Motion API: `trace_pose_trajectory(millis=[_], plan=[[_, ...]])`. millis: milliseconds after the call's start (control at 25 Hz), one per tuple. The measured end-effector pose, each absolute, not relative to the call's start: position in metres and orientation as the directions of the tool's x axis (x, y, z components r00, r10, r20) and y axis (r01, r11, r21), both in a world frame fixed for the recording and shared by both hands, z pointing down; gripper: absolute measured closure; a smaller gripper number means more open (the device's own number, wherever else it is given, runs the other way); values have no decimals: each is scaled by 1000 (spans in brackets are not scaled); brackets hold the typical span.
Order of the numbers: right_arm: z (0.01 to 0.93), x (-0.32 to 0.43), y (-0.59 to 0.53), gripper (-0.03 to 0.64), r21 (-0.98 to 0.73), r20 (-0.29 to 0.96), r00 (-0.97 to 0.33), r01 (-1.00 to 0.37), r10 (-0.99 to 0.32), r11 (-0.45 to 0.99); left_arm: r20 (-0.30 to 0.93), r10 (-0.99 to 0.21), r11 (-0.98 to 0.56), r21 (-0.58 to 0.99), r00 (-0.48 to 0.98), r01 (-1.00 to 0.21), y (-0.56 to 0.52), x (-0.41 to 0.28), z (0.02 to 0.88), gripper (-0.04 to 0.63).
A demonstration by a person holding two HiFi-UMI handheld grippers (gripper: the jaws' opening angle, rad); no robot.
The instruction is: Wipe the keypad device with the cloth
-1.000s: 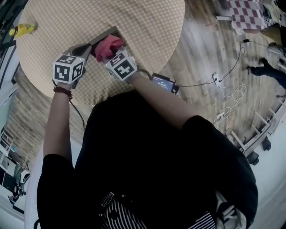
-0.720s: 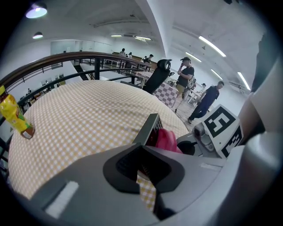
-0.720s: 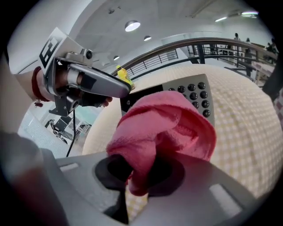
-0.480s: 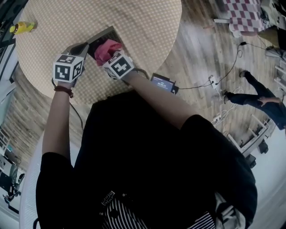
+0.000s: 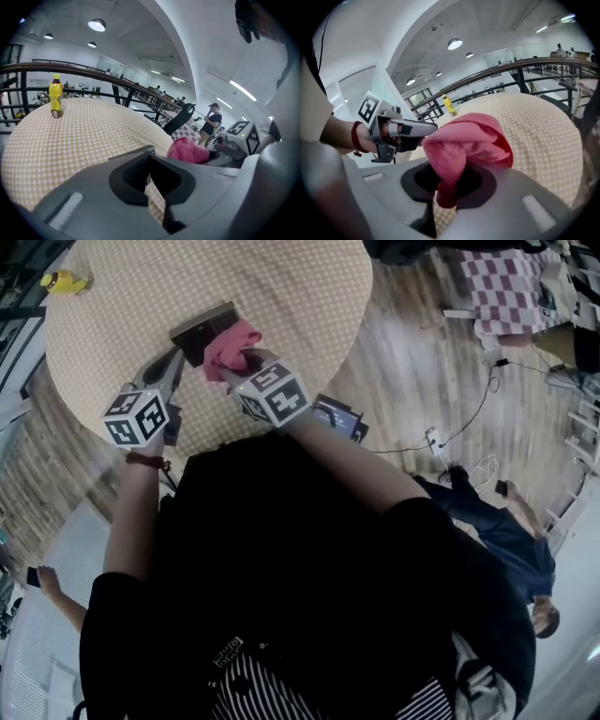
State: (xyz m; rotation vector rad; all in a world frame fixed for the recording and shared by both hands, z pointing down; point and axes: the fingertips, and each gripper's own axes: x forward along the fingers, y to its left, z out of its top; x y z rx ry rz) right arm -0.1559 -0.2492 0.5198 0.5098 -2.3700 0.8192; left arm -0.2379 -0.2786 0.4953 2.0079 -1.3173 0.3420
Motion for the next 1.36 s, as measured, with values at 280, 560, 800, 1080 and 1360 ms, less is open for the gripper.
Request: trace_pose_trajectory(millis=[280, 560, 800, 1080, 1360], plan=[[472, -160, -218, 545, -418, 564, -810, -450, -163, 789, 481, -768, -204, 442, 423, -873, -204, -233, 457, 606], [361, -116, -245, 546, -408, 390, -901, -353, -189, 842, 332, -892, -175, 370, 306, -912, -221, -183, 351, 606], [325, -134, -235, 546, -367, 317, -933, -284, -168, 885, 299, -897, -221, 337, 327, -915, -203, -179, 335, 606], [286, -143, -249, 546, -379, 295, -944, -260, -151, 888, 299, -913, -157, 368, 277, -916, -215, -206, 298, 606], [337, -137, -152, 546, -327, 311, -937, -263, -159, 908, 229, -925, -215, 345, 304, -914, -120, -188, 334, 606]])
